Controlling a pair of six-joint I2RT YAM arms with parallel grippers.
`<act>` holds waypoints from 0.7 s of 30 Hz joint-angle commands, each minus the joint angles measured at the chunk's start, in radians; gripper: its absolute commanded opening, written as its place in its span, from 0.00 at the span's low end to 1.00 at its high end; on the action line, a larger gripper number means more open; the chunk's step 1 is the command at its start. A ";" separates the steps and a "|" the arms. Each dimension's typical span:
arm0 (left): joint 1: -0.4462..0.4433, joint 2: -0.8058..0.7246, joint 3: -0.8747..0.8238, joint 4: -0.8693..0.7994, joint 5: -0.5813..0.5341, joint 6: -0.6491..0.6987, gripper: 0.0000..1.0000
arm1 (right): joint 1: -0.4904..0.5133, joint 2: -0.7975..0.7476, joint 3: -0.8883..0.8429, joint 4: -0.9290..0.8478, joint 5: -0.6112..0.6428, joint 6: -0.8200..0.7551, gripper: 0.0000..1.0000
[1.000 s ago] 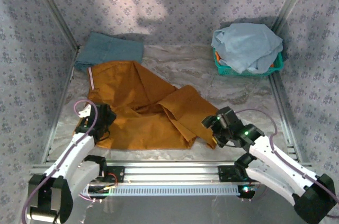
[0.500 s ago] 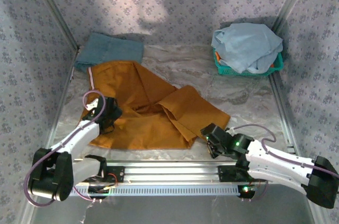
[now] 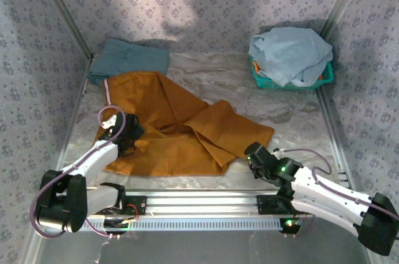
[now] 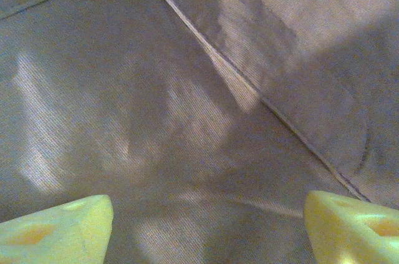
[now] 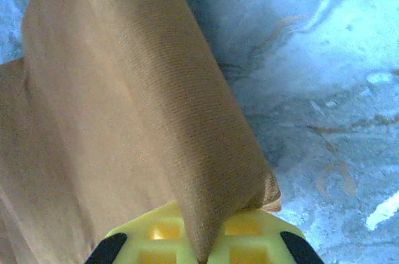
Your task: Fold and stack the trousers
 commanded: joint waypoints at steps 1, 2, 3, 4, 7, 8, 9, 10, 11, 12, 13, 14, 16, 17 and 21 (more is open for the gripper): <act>-0.002 0.004 -0.003 0.009 -0.034 0.018 0.80 | -0.043 -0.024 0.070 -0.050 0.052 -0.160 0.00; -0.001 0.004 0.002 0.002 -0.034 0.023 0.80 | -0.065 -0.029 0.097 -0.056 0.050 -0.224 0.00; -0.001 0.003 0.007 -0.005 -0.034 0.027 0.80 | -0.089 -0.031 0.130 -0.062 0.050 -0.294 0.00; -0.001 0.001 0.014 -0.007 -0.033 0.034 0.79 | -0.115 -0.029 0.161 -0.067 0.044 -0.357 0.00; 0.000 -0.006 0.040 -0.019 -0.040 0.061 0.79 | -0.238 -0.014 0.282 -0.079 0.020 -0.583 0.00; 0.001 -0.006 0.052 -0.027 -0.043 0.070 0.79 | -0.293 -0.001 0.320 -0.070 0.005 -0.658 0.00; 0.002 -0.005 0.064 -0.033 -0.043 0.080 0.79 | -0.360 0.015 0.359 -0.061 -0.014 -0.713 0.00; 0.004 -0.004 0.075 -0.038 -0.044 0.085 0.79 | -0.405 0.040 0.387 -0.040 -0.042 -0.760 0.00; 0.005 -0.001 0.082 -0.039 -0.046 0.093 0.79 | -0.470 0.065 0.422 -0.002 -0.076 -0.814 0.00; 0.007 0.001 0.088 -0.038 -0.049 0.100 0.79 | -0.527 0.105 0.458 0.027 -0.104 -0.857 0.00; 0.008 0.006 0.095 -0.035 -0.051 0.105 0.79 | -0.568 0.146 0.489 0.041 -0.136 -0.875 0.00; 0.011 0.012 0.103 -0.037 -0.050 0.110 0.79 | -0.610 0.194 0.529 0.073 -0.163 -0.915 0.00; 0.014 0.028 0.121 -0.042 -0.049 0.119 0.78 | -0.660 0.289 0.613 0.085 -0.189 -0.938 0.00; 0.015 0.037 0.132 -0.043 -0.046 0.124 0.78 | -0.685 0.329 0.656 0.098 -0.202 -0.954 0.00; 0.015 0.081 0.182 -0.046 -0.034 0.145 0.78 | -0.745 0.441 0.770 0.099 -0.090 -0.956 0.00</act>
